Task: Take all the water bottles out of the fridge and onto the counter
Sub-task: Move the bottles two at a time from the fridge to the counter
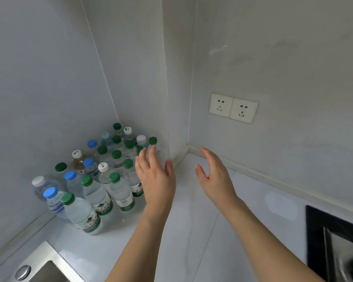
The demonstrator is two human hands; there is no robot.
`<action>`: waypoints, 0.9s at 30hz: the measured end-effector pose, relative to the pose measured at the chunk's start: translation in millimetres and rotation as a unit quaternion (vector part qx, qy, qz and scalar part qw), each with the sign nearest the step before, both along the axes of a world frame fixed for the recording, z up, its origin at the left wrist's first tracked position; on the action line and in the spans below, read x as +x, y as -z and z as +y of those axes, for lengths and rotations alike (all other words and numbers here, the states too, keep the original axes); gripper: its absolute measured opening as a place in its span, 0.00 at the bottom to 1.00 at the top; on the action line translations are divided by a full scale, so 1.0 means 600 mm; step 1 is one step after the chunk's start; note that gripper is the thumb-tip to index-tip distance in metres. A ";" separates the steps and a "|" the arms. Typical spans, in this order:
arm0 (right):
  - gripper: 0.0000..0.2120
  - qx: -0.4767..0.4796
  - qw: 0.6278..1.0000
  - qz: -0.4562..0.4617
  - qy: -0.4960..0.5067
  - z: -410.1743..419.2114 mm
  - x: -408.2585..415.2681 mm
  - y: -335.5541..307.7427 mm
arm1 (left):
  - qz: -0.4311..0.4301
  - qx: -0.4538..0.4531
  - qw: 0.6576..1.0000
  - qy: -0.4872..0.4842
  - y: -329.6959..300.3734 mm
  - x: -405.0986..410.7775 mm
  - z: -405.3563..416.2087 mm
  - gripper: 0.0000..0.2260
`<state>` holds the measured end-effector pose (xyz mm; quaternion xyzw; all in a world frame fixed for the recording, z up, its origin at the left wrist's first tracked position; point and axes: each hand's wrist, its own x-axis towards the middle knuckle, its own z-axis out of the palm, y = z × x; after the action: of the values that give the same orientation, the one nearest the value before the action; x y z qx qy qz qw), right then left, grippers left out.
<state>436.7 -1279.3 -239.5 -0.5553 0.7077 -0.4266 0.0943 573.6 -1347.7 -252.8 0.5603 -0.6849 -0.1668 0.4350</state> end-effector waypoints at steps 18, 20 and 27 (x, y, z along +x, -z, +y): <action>0.23 -0.015 0.966 0.025 0.257 0.343 -0.224 -0.060 | -0.073 -0.089 0.949 0.293 -0.066 -0.306 0.222 0.22; 0.23 -0.015 0.955 0.025 0.295 0.379 -0.242 -0.064 | -0.083 -0.100 0.935 0.330 -0.067 -0.345 0.242 0.21; 0.23 0.005 0.901 0.026 0.433 0.522 -0.268 -0.074 | -0.091 -0.131 0.878 0.451 -0.066 -0.449 0.356 0.21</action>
<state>276.1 -966.4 -195.0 -0.2047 0.8827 -0.4072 -0.1149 304.0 -1134.2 -213.0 0.1417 -0.9156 -0.2015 0.3179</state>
